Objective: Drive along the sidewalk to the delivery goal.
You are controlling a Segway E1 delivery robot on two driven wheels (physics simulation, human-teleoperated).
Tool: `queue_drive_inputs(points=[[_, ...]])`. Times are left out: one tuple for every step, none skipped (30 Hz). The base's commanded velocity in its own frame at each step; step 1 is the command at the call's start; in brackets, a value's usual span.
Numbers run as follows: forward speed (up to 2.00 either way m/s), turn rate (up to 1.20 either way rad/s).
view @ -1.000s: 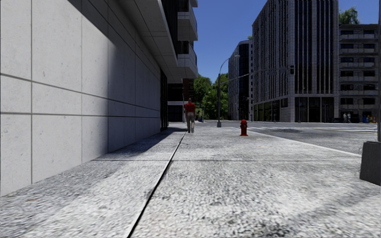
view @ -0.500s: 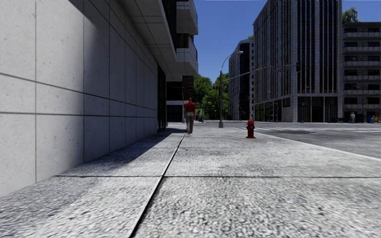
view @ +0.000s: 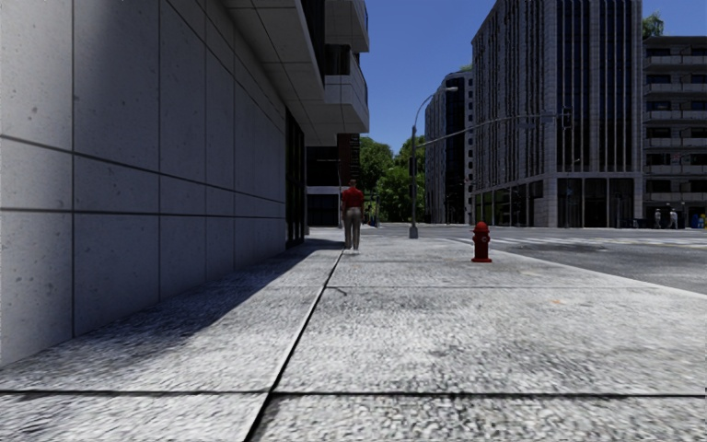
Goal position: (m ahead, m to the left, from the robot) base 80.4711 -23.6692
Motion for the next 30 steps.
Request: queue_drive_inputs(points=[[2.00,0.00],[2.00,0.00],[2.00,0.00],[2.00,0.00],[2.00,0.00],[2.00,0.00],[2.00,0.00],[2.00,0.00],[2.00,0.00],[2.00,0.00],[2.00,0.00],[2.00,0.00],[2.00,0.00],[2.00,0.00],[2.00,0.00],[2.00,0.00],[2.00,0.00],[2.00,0.00],[2.00,0.00],[2.00,0.00],[2.00,0.00],[2.00,0.00],[2.00,0.00],[2.00,0.00],[2.00,0.00],[2.00,0.00],[2.00,0.00],[2.00,0.00],[2.00,0.00],[2.00,0.00]])
